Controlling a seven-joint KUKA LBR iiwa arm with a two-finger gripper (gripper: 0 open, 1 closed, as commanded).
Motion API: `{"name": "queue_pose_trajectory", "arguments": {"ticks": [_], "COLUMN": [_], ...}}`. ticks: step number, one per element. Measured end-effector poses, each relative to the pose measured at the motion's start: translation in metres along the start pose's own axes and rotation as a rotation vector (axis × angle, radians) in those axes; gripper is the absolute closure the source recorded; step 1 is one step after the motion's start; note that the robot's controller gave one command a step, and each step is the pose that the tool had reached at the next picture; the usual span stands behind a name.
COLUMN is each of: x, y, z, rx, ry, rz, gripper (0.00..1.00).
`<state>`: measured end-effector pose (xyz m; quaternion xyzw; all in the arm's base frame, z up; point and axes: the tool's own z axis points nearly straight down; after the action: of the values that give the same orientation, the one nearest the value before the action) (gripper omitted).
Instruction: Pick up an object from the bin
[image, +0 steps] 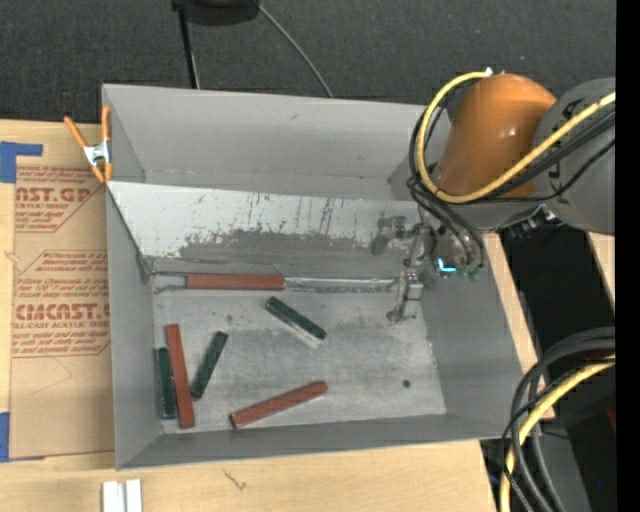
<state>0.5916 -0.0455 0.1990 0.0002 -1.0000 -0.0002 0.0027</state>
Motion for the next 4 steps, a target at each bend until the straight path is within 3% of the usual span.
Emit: {"name": "queue_pose_trajectory", "arguments": {"ticks": [1, 2, 3, 4], "x": [-0.002, 0.016, 0.006, 0.015], "y": [0.000, 0.040, 0.039, 0.070], "z": [-0.005, 0.039, 0.098, 0.129], "rx": [0.001, 0.002, -0.002, -0.001], "ry": [-0.008, -0.012, -0.013, -0.008], "rz": [0.000, -0.071, -0.112, -0.106], "gripper": [0.00, 0.00, 0.00, 1.00]}}
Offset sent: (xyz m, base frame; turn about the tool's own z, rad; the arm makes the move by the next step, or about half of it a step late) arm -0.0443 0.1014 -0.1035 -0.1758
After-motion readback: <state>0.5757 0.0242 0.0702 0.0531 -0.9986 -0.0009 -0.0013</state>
